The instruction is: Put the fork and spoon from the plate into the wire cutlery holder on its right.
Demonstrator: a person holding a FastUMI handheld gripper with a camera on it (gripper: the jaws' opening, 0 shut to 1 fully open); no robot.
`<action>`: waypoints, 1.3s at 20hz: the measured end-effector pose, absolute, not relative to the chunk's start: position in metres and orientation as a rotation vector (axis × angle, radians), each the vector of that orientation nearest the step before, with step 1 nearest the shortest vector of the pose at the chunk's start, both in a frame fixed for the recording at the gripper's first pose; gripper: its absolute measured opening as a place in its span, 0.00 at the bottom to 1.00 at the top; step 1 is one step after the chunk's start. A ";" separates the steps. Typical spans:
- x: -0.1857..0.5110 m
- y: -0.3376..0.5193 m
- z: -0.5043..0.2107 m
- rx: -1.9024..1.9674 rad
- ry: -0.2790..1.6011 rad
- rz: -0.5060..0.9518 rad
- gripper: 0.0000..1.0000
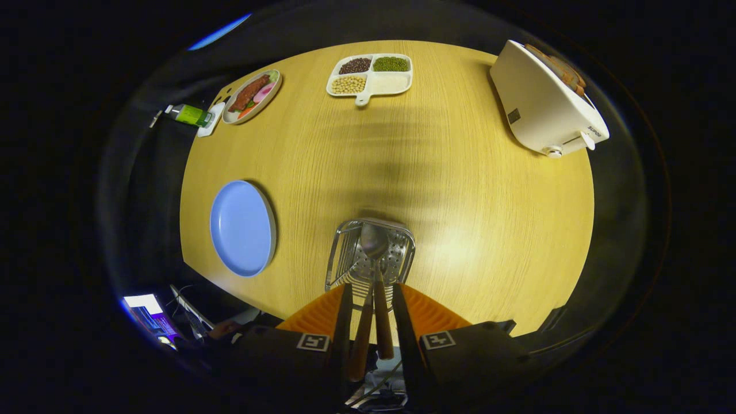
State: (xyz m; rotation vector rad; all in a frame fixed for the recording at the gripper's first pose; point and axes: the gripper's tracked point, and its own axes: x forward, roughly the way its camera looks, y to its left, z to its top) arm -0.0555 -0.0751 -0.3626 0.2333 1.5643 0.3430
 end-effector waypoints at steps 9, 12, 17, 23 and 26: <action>-0.025 -0.059 -0.304 0.335 1.187 0.282 0.98; -0.011 -0.060 -0.275 0.350 1.046 0.245 1.00; 0.004 -0.064 -0.219 0.345 0.838 0.209 0.99; 0.027 -0.072 -0.130 0.306 0.539 0.214 0.99; 0.029 -0.070 -0.086 0.241 0.400 0.223 0.99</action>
